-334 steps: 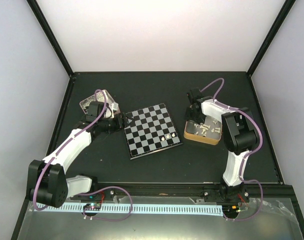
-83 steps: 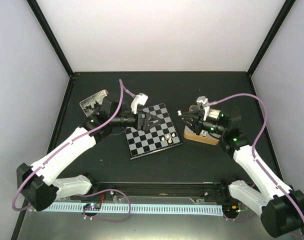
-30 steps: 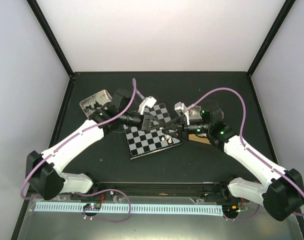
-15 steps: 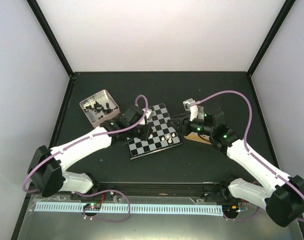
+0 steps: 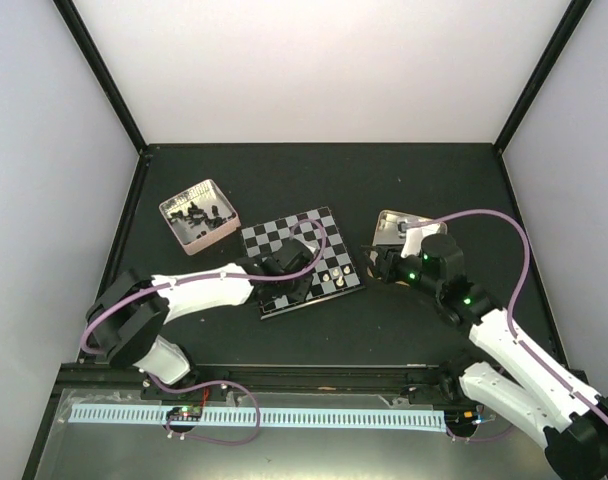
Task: Set up the chess pieces on the board
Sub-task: Place the chess piece on the chessboard.
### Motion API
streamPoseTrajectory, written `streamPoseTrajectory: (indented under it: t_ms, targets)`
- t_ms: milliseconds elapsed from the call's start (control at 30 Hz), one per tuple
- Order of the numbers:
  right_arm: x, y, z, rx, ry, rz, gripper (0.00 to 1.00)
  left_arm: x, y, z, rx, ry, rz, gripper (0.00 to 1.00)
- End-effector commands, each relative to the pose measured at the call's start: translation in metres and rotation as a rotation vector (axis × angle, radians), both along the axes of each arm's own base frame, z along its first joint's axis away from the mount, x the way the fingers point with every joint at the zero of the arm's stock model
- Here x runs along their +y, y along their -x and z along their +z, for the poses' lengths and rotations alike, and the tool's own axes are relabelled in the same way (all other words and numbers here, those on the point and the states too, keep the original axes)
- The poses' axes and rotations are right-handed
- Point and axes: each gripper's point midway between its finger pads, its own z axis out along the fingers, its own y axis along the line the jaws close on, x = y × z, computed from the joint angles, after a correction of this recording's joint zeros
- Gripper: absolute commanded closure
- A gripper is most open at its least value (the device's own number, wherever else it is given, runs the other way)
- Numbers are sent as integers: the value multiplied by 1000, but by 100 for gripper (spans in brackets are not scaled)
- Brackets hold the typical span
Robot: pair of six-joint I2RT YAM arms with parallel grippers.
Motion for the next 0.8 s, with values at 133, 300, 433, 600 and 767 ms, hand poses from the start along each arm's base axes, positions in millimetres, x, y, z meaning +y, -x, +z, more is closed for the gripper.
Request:
streamPoseTrajectory:
  t_ms: [133, 300, 433, 600, 767]
  targets:
    - [-11, 1, 0, -23, -19, -63, 48, -9, 3, -14, -24, 12, 4, 98]
    - [-11, -1, -7, -1, 10, -66, 48, -8, 15, -16, -8, 20, -10, 98]
    - [-12, -2, -11, 0, 7, -72, 48, -4, 18, -19, -3, 4, -3, 98]
    - [-12, -3, -15, 12, 15, -76, 48, 0, 16, -18, -13, -37, 11, 98]
    - [-11, -4, -19, 23, 19, -78, 48, 0, 17, -19, -6, -62, 4, 98]
